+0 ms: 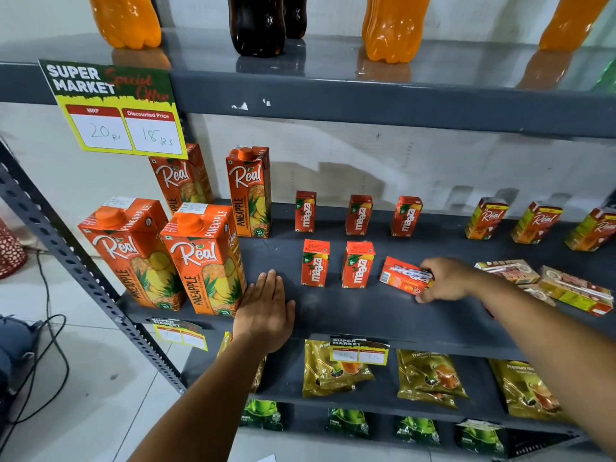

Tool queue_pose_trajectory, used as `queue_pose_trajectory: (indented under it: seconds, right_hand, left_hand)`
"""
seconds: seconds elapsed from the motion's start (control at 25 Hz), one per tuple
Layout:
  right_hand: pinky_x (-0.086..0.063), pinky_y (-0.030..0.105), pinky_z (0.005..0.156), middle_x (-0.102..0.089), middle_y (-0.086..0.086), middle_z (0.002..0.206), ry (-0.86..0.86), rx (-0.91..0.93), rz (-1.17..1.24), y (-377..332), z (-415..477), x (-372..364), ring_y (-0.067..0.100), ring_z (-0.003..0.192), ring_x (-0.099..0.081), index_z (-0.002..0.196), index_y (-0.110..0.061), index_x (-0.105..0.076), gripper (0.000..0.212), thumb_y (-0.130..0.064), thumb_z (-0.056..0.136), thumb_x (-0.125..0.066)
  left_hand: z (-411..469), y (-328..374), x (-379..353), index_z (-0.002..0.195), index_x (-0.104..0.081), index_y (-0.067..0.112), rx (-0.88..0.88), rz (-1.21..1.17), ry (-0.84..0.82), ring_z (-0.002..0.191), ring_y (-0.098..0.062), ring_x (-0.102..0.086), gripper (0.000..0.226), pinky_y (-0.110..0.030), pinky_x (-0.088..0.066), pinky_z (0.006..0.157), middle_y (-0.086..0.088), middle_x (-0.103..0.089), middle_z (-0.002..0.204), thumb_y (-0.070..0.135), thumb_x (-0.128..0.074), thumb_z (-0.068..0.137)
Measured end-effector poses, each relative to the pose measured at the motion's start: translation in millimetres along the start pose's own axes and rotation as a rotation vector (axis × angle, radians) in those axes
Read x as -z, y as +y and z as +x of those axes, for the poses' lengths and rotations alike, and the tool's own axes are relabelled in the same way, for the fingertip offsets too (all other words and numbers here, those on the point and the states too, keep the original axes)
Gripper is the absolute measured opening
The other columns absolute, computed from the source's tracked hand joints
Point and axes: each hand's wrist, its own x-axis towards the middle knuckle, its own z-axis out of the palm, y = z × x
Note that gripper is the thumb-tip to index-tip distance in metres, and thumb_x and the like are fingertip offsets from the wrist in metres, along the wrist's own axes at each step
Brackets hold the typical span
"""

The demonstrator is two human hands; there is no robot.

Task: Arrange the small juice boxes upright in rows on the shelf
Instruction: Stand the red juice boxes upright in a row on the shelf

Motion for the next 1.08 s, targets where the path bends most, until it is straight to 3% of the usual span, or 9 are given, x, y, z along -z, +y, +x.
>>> queue_pose_trajectory:
  seconds: [0.2,0.32,0.4,0.52,0.68,0.84,0.96,1.08]
  right_hand:
    - [-0.049,0.036,0.081,-0.063,0.005,0.115,0.199,0.026,0.03,3,3,-2,0.024,0.096,-0.058,0.115,-0.023,-0.057,0.057,-0.036,0.064,-0.078]
    - [-0.049,0.037,0.084,-0.054,0.003,0.128,0.37,0.246,-0.179,-3,-3,26,0.027,0.11,-0.055,0.126,-0.024,-0.054,0.057,-0.018,0.071,-0.069]
    - [-0.05,0.036,0.083,-0.049,0.0,0.134,0.388,0.41,-0.395,-12,-10,42,0.026,0.116,-0.053,0.129,-0.025,-0.05,0.055,-0.011,0.077,-0.063]
    - [-0.048,0.041,0.087,-0.051,0.001,0.131,0.318,0.528,-0.547,-28,-15,55,0.026,0.118,-0.05,0.125,-0.025,-0.05,0.036,-0.027,0.089,-0.043]
    - [-0.041,0.045,0.098,-0.049,0.002,0.14,0.212,0.522,-0.488,-29,-19,56,0.028,0.126,-0.046,0.129,-0.027,-0.048,0.063,-0.051,0.081,-0.015]
    - [-0.034,0.029,0.099,-0.055,0.004,0.137,0.207,0.48,-0.195,-21,-14,59,0.023,0.126,-0.047,0.128,-0.024,-0.057,0.055,-0.052,0.09,-0.029]
    - [-0.027,0.035,0.111,-0.044,-0.008,0.147,0.162,0.484,-0.324,-23,-14,69,0.017,0.136,-0.035,0.137,-0.03,-0.047,0.077,-0.067,0.078,-0.016]
    - [-0.035,0.036,0.108,-0.045,-0.003,0.148,0.222,0.578,-0.566,-28,-16,75,0.019,0.135,-0.038,0.139,-0.026,-0.045,0.049,-0.034,0.091,-0.047]
  left_hand:
    - [0,1,0,0.149,-0.018,0.005,0.002,-0.016,-0.005,0.145,-0.025,-0.013,0.063,-0.036,-0.007,0.116,-0.012,-0.016,0.159,0.043,-0.022,0.098]
    - [-2,1,2,0.146,-0.027,0.002,-0.013,-0.029,0.035,0.143,-0.03,-0.022,0.061,-0.04,-0.013,0.115,-0.016,-0.025,0.155,0.04,-0.028,0.098]
    - [-2,0,1,0.146,-0.026,0.002,-0.016,-0.022,0.024,0.143,-0.03,-0.021,0.061,-0.04,-0.013,0.115,-0.016,-0.024,0.155,0.041,-0.027,0.099]
    - [-1,-1,-1,0.148,-0.02,0.006,-0.001,-0.007,-0.005,0.145,-0.026,-0.014,0.064,-0.037,-0.008,0.116,-0.013,-0.018,0.158,0.045,-0.02,0.098]
    - [0,-2,-2,0.148,-0.019,0.006,0.003,-0.014,-0.008,0.145,-0.025,-0.013,0.065,-0.037,-0.007,0.116,-0.012,-0.017,0.158,0.046,-0.02,0.098]
    - [1,-2,-2,0.148,-0.021,0.005,0.0,-0.02,-0.001,0.145,-0.026,-0.015,0.064,-0.037,-0.009,0.116,-0.013,-0.019,0.158,0.045,-0.021,0.098]
    - [-2,-2,-1,0.147,-0.024,0.004,-0.018,-0.002,0.021,0.144,-0.028,-0.018,0.063,-0.038,-0.011,0.115,-0.015,-0.022,0.157,0.043,-0.024,0.098]
    - [-2,-2,0,0.147,-0.025,0.003,-0.021,-0.001,0.011,0.144,-0.029,-0.019,0.063,-0.039,-0.012,0.115,-0.016,-0.023,0.156,0.043,-0.025,0.098]
